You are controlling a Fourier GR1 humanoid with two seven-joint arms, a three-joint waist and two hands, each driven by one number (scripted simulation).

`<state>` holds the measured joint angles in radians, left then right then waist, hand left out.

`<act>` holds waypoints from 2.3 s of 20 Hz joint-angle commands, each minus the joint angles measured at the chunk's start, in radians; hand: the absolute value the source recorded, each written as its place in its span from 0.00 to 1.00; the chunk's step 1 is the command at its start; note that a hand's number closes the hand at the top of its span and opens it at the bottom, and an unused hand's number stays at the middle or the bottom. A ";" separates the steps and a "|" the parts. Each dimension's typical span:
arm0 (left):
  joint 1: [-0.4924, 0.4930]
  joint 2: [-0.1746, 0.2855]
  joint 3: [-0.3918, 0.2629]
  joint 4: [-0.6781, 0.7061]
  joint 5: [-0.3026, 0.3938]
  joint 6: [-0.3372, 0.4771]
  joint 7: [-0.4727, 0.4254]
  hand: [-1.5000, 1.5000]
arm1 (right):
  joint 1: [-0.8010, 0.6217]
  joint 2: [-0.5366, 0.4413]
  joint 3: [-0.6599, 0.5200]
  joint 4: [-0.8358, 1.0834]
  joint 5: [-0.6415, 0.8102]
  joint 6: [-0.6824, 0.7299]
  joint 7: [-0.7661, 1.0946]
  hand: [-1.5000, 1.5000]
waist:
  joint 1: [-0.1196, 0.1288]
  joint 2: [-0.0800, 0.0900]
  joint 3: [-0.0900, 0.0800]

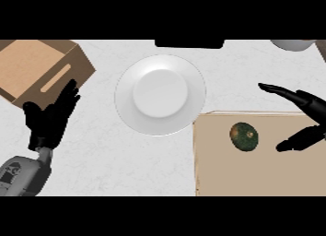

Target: Pick the squash from the tray and place it in the plate

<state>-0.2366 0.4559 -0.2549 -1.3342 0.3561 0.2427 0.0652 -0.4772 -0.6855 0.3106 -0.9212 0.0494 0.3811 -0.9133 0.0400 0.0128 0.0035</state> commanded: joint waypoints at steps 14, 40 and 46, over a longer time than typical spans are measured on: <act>-0.004 -0.032 0.067 0.018 -0.048 -0.032 0.032 0.50 | -0.158 0.028 0.182 0.123 0.362 -0.068 -0.084 0.00 | -0.030 -0.010 -0.003; 0.015 -0.134 0.186 0.000 -0.188 -0.114 0.067 0.50 | -0.179 0.232 0.103 0.154 0.740 -0.111 0.045 0.00 | -0.035 -0.011 -0.004; 0.051 -0.116 0.205 -0.033 -0.183 -0.142 0.072 0.50 | -0.181 0.242 0.166 0.115 0.808 -0.085 -0.017 1.00 | -0.031 -0.011 -0.003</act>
<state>-0.1654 0.3328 -0.0661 -1.3837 0.1786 0.1176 0.1279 -0.6282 -0.4765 0.4516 -0.8255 0.8223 0.2577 -0.8694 0.0045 -0.0063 -0.0082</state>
